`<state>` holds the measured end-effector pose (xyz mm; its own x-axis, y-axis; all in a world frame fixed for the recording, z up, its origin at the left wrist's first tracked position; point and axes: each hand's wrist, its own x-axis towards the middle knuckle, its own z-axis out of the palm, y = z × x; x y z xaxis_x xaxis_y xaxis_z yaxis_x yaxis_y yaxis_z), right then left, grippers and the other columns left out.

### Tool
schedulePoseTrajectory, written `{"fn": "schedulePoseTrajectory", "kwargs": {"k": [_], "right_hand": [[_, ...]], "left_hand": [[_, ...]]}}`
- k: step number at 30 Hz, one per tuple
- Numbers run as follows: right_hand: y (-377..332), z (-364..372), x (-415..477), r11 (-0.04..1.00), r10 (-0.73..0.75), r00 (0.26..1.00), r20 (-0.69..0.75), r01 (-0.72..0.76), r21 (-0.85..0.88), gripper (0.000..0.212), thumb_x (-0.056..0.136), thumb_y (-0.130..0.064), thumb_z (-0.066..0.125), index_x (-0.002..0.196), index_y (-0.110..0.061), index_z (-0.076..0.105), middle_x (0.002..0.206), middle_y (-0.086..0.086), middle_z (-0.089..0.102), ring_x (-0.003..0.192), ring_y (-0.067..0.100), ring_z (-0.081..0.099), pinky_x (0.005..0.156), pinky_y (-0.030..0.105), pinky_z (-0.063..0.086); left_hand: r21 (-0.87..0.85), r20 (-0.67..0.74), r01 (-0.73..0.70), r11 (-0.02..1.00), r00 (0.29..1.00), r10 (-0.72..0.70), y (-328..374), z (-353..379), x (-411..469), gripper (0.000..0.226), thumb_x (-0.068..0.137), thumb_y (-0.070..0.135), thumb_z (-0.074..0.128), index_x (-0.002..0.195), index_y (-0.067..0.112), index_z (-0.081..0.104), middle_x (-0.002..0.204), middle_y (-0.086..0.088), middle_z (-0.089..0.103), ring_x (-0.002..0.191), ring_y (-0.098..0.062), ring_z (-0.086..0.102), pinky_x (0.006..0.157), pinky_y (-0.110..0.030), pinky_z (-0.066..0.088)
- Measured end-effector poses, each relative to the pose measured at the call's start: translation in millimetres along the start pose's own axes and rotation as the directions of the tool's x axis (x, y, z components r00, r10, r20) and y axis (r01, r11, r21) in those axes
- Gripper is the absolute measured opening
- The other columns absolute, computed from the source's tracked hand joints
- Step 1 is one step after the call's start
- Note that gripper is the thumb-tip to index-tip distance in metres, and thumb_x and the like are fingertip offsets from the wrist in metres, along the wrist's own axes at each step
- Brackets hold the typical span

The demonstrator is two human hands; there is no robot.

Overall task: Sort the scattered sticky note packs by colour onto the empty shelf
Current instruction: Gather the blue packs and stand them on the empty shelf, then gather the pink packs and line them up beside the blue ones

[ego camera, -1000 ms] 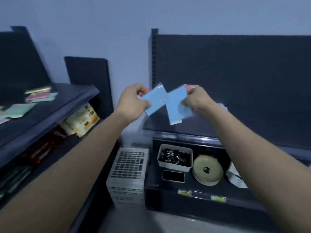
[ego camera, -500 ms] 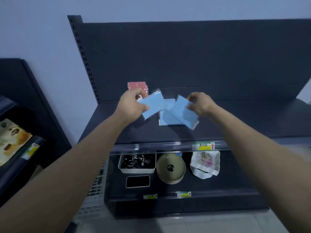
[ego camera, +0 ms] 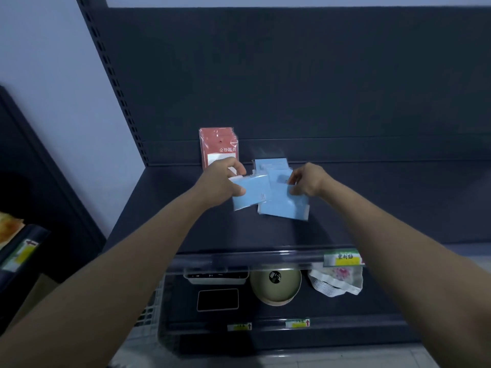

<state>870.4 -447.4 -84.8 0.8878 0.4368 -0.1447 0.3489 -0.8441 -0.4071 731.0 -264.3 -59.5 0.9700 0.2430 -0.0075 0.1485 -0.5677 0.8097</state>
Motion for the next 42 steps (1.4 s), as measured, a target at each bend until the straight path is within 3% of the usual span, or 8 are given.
{"fn": "schedulePoseTrajectory", "kwargs": {"k": [3,8,15,20,25,30,35,42], "right_hand": [[7,10,10,0.999,0.035,0.999,-0.012,-0.034,0.03,0.019,0.078,-0.014,0.073,0.096,-0.012,0.071,0.09,0.002,0.059,0.081,0.015,0.054,0.071,0.022,0.04],[24,11,21,0.99,0.064,0.995,-0.07,-0.054,0.129,0.016,0.081,-0.005,0.067,0.096,-0.012,0.069,0.103,0.007,0.067,0.09,0.019,0.062,0.076,0.022,0.045],[27,-17,22,0.982,-0.028,0.988,-0.151,0.056,0.182,0.015,0.087,-0.007,0.057,0.094,-0.01,0.07,0.093,0.004,0.066,0.084,0.014,0.058,0.073,0.02,0.04],[23,-36,19,0.978,-0.116,0.982,-0.147,0.139,0.158,0.014,0.088,-0.01,0.056,0.092,-0.01,0.07,0.086,0.001,0.064,0.082,0.013,0.056,0.072,0.018,0.038],[15,-48,17,0.968,-0.186,0.971,-0.147,0.207,0.139,0.017,0.09,-0.01,0.052,0.088,-0.01,0.069,0.09,0.003,0.068,0.086,0.016,0.06,0.073,0.022,0.043],[-25,-50,17,0.943,-0.317,0.93,-0.184,0.331,0.048,0.017,0.087,-0.009,0.051,0.085,-0.016,0.066,0.094,0.006,0.068,0.091,0.026,0.062,0.082,0.033,0.052],[-114,-37,-3,0.806,-0.59,0.793,-0.153,0.589,-0.055,0.025,0.091,-0.013,0.052,0.113,-0.01,0.063,0.114,0.009,0.064,0.106,0.029,0.057,0.089,0.036,0.047],[-262,-3,-73,0.473,-0.877,0.466,-0.12,0.88,-0.041,0.031,0.095,-0.024,0.051,0.123,-0.012,0.057,0.117,0.006,0.058,0.108,0.024,0.053,0.089,0.033,0.044]], "left_hand": [[-0.017,0.036,0.033,0.999,0.999,-0.032,-8,11,18,0.03,0.074,0.001,0.073,0.092,0.016,0.055,0.089,-0.003,0.057,0.071,-0.012,0.05,0.058,-0.021,0.038],[0.034,0.108,0.039,0.999,0.993,-0.042,-12,40,39,0.025,0.071,0.003,0.077,0.087,0.011,0.059,0.09,-0.003,0.06,0.083,-0.017,0.056,0.068,-0.025,0.042],[0.123,0.164,0.02,0.992,0.986,-0.04,-14,77,56,0.032,0.069,0.006,0.08,0.097,0.003,0.063,0.098,-0.006,0.059,0.094,-0.018,0.055,0.08,-0.028,0.045],[0.197,0.108,0.031,0.98,0.993,-0.053,-17,89,61,0.03,0.07,0.007,0.079,0.095,0.008,0.062,0.092,0.0,0.054,0.084,-0.014,0.05,0.062,-0.018,0.037],[0.263,0.004,0.068,0.962,0.997,-0.071,-17,94,55,0.04,0.074,0.011,0.076,0.108,0.009,0.057,0.102,-0.004,0.046,0.089,-0.019,0.049,0.075,-0.025,0.041],[0.248,-0.2,0.069,0.966,0.98,-0.019,5,57,31,0.031,0.08,0.01,0.071,0.109,0.006,0.061,0.099,-0.002,0.053,0.088,-0.014,0.05,0.073,-0.02,0.039],[0.334,-0.487,0.163,0.928,0.873,0.022,16,-22,-29,0.026,0.081,0.012,0.066,0.107,0.012,0.063,0.099,-0.002,0.058,0.089,-0.018,0.055,0.081,-0.028,0.045],[0.337,-0.759,0.436,0.834,0.65,-0.033,-4,-124,-164,0.02,0.082,0.012,0.065,0.102,0.013,0.062,0.093,-0.001,0.06,0.086,-0.02,0.056,0.078,-0.03,0.044]]}}
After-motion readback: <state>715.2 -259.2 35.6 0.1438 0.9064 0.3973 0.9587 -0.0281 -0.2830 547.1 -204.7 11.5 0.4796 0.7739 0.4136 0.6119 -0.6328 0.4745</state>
